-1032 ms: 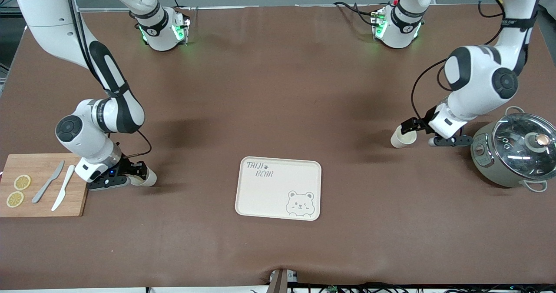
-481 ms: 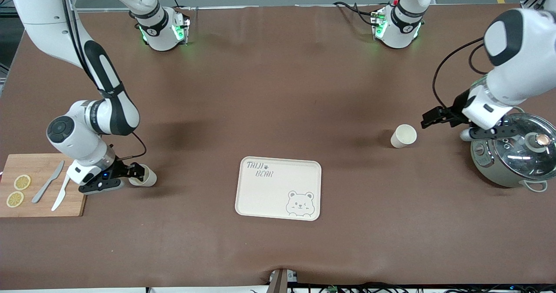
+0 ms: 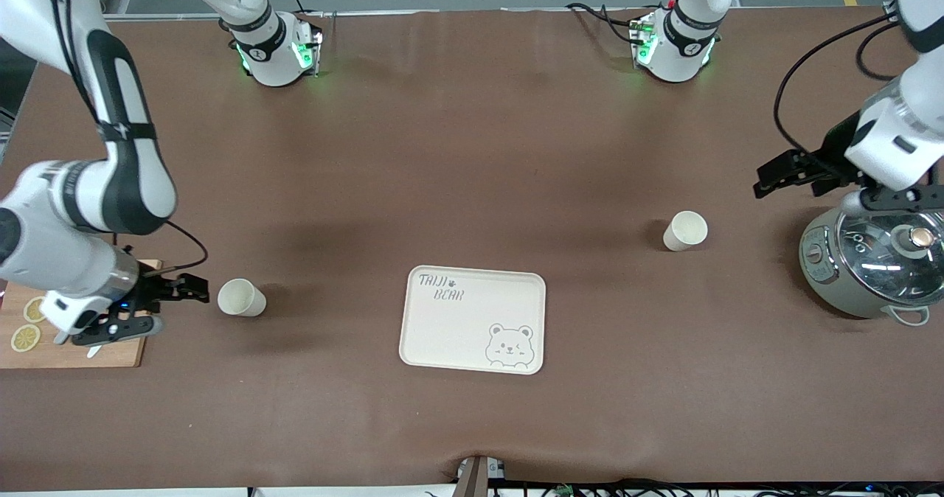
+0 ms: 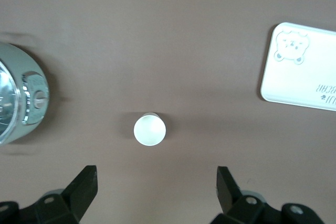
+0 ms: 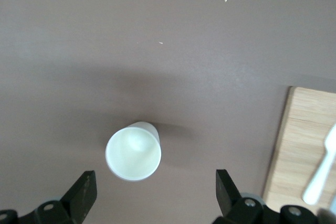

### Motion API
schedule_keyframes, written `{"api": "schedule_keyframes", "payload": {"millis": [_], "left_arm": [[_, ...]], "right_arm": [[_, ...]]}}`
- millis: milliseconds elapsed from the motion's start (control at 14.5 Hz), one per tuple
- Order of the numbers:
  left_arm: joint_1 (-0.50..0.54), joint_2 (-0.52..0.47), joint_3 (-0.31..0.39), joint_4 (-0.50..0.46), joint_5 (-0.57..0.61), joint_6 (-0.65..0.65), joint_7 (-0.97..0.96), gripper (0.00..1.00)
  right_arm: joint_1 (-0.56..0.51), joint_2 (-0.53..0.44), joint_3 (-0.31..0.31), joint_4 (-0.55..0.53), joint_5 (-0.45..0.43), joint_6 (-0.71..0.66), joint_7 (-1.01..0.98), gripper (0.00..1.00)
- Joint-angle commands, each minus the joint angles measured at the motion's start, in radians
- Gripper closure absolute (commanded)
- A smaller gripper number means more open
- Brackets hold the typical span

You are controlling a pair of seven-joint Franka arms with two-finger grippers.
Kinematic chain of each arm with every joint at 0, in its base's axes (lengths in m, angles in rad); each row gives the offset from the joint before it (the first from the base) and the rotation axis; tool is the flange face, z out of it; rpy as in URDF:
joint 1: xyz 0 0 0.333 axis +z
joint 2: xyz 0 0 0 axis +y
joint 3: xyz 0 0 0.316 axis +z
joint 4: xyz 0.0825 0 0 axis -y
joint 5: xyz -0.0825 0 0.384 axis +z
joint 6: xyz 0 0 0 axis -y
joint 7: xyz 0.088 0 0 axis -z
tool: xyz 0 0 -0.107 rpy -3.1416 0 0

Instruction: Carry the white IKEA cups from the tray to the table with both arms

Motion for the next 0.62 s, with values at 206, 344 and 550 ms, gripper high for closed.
{"api": "schedule_keyframes", "payload": {"millis": [206, 344, 550], "left_arm": [[-0.016, 0.019, -0.026, 0.098, 0.15, -0.074, 0.12, 0.0], [-0.016, 0.015, -0.04, 0.116, 0.15, -0.077, 0.12, 0.0], [-0.014, 0.013, -0.058, 0.14, 0.145, -0.104, 0.121, 0.0]], "right_arm": [[-0.01, -0.032, 0.018, 0.185, -0.005, -0.241, 0.1, 0.0], [-0.005, -0.055, 0.015, 0.242, -0.011, -0.339, 0.117, 0.0], [-0.01, -0.069, 0.011, 0.322, -0.01, -0.465, 0.117, 0.0]]}}
